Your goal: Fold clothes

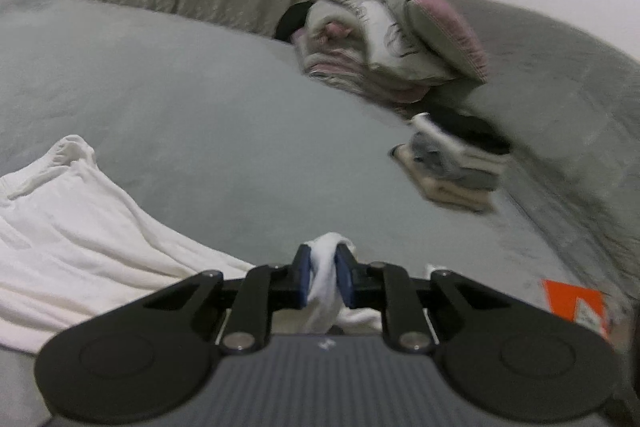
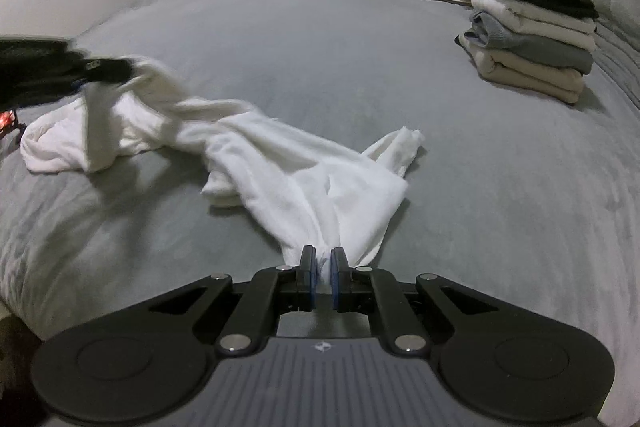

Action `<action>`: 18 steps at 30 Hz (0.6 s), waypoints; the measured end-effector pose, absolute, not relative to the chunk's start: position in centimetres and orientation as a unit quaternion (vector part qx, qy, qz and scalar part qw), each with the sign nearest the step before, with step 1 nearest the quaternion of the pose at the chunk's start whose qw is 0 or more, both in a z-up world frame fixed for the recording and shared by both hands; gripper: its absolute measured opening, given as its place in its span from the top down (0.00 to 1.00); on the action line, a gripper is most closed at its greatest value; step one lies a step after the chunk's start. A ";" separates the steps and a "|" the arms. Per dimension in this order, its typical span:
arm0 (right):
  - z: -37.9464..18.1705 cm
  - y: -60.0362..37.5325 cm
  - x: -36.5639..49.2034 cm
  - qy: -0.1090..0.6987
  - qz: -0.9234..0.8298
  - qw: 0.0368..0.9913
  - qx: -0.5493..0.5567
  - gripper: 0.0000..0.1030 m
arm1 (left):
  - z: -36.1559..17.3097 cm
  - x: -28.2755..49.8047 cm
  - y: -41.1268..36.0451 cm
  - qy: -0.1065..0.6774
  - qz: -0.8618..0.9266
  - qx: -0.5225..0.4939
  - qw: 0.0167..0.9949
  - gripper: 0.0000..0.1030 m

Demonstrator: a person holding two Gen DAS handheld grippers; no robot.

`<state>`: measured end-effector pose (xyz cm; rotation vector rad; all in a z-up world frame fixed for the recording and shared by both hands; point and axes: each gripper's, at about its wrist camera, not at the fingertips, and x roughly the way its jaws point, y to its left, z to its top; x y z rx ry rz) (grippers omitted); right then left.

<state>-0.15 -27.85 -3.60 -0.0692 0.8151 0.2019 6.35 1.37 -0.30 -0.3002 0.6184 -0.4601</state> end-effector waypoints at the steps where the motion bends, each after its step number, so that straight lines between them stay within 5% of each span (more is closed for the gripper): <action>1: -3.5 -27.9 0.1 0.394 0.095 0.914 -0.032 0.93 | -0.2 5.6 1.9 0.297 -0.233 -0.148 0.914 0.86; 18: -1.7 -28.8 3.3 0.365 0.047 0.929 -0.025 0.92 | -4.1 -0.8 8.0 0.348 -0.300 -0.163 0.873 0.88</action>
